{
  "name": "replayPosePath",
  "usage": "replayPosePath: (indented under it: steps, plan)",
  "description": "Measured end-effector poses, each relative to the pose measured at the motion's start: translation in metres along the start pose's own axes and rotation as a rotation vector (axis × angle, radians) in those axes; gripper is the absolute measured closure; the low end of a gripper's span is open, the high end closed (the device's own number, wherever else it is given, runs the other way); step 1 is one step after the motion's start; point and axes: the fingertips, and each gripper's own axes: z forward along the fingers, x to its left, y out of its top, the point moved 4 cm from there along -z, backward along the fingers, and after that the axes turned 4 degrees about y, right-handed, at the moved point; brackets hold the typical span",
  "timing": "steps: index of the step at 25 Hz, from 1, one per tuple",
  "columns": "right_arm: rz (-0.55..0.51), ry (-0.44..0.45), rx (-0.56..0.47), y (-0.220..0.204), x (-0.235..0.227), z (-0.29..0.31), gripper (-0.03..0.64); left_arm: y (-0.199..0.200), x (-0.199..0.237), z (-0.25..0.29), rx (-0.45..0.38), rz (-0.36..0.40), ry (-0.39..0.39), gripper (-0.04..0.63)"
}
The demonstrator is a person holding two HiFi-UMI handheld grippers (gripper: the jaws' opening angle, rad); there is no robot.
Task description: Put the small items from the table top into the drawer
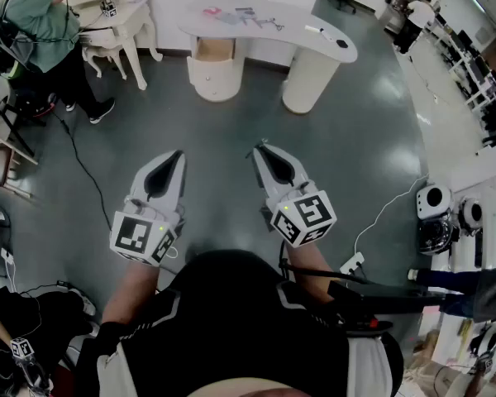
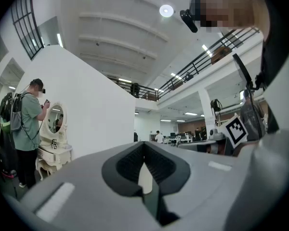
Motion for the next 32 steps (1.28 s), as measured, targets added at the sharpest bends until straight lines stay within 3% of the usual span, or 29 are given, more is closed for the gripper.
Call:
replayPosePath:
  steps: [15, 28, 32]
  plan:
    - [-0.003, 0.007, 0.013, -0.007, 0.017, -0.003, 0.598, -0.001, -0.011, -0.013, -0.005, -0.022, -0.043, 0.595]
    - [-0.006, 0.032, -0.012, -0.007, 0.047, 0.021, 0.598, -0.001, 0.012, -0.028, -0.033, -0.070, -0.139, 0.595]
    - [-0.010, 0.016, -0.003, -0.009, 0.057, 0.032, 0.598, -0.005, 0.030, -0.033, -0.028, -0.076, -0.137, 0.595]
